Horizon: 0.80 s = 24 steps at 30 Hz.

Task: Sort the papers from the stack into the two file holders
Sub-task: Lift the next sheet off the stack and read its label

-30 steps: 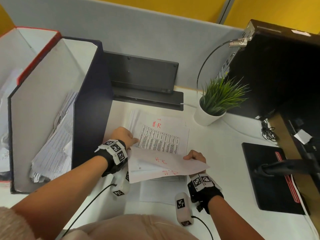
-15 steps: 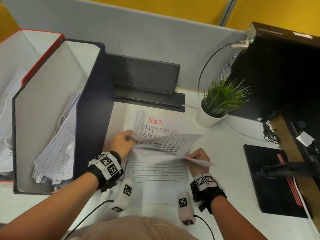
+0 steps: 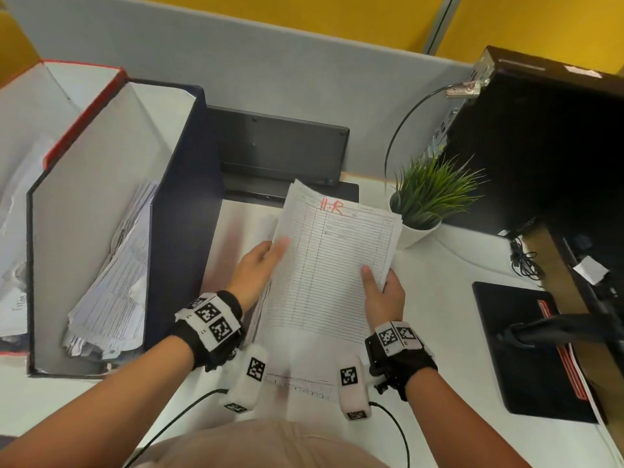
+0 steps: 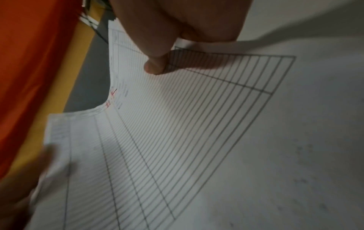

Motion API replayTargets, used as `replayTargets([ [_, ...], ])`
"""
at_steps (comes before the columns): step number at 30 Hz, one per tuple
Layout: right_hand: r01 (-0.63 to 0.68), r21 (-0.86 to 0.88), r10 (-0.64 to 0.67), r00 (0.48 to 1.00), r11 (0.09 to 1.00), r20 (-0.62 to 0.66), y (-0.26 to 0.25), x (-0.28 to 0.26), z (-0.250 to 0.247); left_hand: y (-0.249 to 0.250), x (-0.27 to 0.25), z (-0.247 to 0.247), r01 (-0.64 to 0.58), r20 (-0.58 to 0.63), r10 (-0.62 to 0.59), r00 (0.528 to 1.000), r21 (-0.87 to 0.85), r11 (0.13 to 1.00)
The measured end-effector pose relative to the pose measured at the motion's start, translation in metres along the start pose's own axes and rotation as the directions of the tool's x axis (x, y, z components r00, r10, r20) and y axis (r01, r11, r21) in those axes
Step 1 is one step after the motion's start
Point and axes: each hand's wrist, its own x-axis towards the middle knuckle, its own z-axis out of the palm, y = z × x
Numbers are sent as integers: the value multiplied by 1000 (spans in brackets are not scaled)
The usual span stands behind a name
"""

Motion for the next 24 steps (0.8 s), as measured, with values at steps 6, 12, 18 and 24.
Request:
replayTargets([
  [6,294,176,-284,956,940,-79,-55,-8,7,23,-6,3,-308,-182,342,922,192,932],
  [12,381,321,-384,922,867,-56,-82,-15,2,41,-17,-4,-440,-252,439,863,54,896],
  [18,192,225,-209,977,955,52,-45,-24,10,6,-14,3,-192,-239,210,948,94,977],
  [24,207,143,-222,970,968,101,-33,-17,18,9,-4,1,-139,-265,161,951,99,985],
])
